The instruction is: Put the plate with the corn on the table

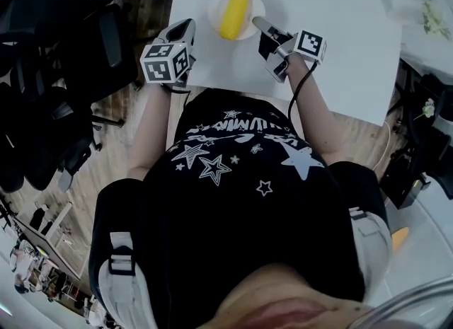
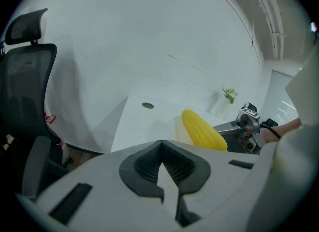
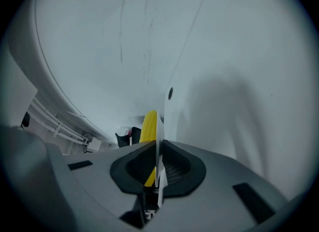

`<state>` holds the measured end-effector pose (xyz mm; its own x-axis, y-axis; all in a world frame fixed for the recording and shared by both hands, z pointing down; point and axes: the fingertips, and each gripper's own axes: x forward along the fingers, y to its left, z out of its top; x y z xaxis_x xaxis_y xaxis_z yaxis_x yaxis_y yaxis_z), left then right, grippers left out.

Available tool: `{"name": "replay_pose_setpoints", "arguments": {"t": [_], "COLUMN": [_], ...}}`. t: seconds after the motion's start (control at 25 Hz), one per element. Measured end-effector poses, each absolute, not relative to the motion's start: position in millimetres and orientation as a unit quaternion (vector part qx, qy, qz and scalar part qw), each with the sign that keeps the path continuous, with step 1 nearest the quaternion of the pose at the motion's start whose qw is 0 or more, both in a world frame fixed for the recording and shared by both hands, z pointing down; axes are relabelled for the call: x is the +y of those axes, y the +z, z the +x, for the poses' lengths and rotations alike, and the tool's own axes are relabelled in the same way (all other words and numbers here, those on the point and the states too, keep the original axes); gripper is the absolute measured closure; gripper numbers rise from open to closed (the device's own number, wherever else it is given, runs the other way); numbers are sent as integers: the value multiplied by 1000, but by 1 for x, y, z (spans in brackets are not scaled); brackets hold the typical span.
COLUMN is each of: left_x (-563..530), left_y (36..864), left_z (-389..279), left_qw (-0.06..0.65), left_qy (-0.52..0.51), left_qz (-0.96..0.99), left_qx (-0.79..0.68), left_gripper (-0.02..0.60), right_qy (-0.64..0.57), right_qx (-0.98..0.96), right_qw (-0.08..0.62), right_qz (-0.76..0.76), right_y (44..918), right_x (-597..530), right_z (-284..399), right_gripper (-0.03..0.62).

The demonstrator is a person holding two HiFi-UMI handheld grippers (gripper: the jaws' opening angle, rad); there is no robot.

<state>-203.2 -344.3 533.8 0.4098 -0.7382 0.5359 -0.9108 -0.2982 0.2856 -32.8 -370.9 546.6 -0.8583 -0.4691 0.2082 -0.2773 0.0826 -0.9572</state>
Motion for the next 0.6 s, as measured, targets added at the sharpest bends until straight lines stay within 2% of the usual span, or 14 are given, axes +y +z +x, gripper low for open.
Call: {"name": "replay_pose_setpoints", "arguments": {"t": [0.28, 0.6], "left_x": [-385, -401], "left_y": [571, 583], "left_z": [-245, -255], "left_qw": [310, 317], "left_qy": [160, 172], "left_qz": [784, 783], "left_qx": [-514, -507], "left_gripper": [577, 577], "right_qy": [-654, -650], "right_qx": [706, 707], "right_qw": [68, 58], "right_qz": [-263, -272], "right_y": [582, 595], "right_x": [-408, -424], "right_z": [-77, -83], "right_gripper": [566, 566]}}
